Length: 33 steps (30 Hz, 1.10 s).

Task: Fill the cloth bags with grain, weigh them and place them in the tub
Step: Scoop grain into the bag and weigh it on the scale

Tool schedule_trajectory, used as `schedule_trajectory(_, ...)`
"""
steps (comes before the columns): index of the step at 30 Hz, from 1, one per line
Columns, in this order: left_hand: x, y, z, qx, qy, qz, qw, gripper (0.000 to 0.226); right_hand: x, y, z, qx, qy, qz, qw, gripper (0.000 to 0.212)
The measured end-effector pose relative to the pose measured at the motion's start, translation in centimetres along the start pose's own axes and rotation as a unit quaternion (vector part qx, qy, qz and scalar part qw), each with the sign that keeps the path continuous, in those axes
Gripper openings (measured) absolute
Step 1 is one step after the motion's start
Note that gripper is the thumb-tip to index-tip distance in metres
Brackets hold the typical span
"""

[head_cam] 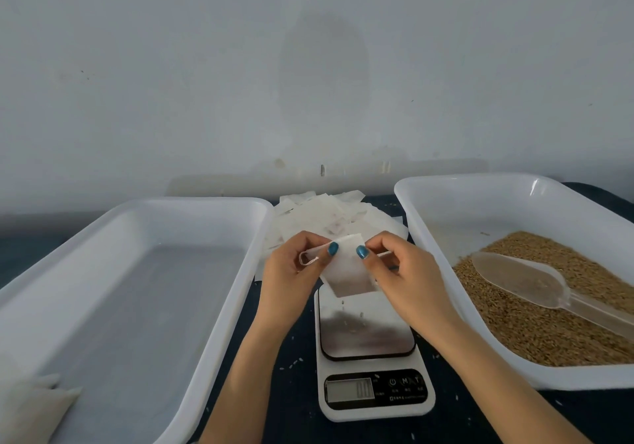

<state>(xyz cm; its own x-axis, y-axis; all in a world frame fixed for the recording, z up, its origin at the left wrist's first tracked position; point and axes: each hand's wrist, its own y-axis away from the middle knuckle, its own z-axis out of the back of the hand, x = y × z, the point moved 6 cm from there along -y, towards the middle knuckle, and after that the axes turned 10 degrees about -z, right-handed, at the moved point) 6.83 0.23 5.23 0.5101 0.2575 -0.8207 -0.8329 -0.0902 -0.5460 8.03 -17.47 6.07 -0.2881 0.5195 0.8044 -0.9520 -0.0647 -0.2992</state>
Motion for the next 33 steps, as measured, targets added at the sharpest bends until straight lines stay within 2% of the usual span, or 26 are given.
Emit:
schedule_trajectory(4, -1.4, -0.1, -0.2, -0.007, -0.059, -0.052, 0.997, 0.012, -0.4, 0.6, 0.2, -0.024, -0.018, 0.014, 0.999, 0.012)
schedule_trajectory(7, -2.2, -0.1, -0.8, 0.01, -0.082, -0.081, 0.993, 0.009, -0.9, 1.5, 0.2, -0.038, -0.041, 0.03, 0.998, 0.027)
schedule_trajectory(12, -0.4, 0.0, -2.5, 0.072, -0.1, -0.034, 0.992, 0.008, -4.2, 2.0, -0.9, -0.013, -0.05, -0.019, 0.998, 0.019)
schedule_trajectory(16, 1.6, 0.7, -3.6, 0.123, -0.153, -0.013, 0.981, 0.001, -5.9, 2.5, -1.6, 0.013, -0.02, -0.027, 0.999, 0.027)
schedule_trajectory(22, 2.5, 1.1, -2.4, 0.099, -0.153, 0.0, 0.983, 0.017, -6.2, 2.5, -1.7, 0.007, -0.033, -0.005, 0.999, 0.025)
schedule_trajectory(25, 2.9, 1.1, -2.1, 0.096, -0.158, 0.01, 0.983, 0.017, -6.4, 2.3, -1.8, 0.004, -0.037, -0.005, 0.999, 0.017)
schedule_trajectory(33, 2.8, 1.1, -2.0, 0.094, -0.16, -0.001, 0.983, 0.016, -6.4, 2.3, -1.8, 0.001, -0.034, 0.003, 0.999, 0.016)
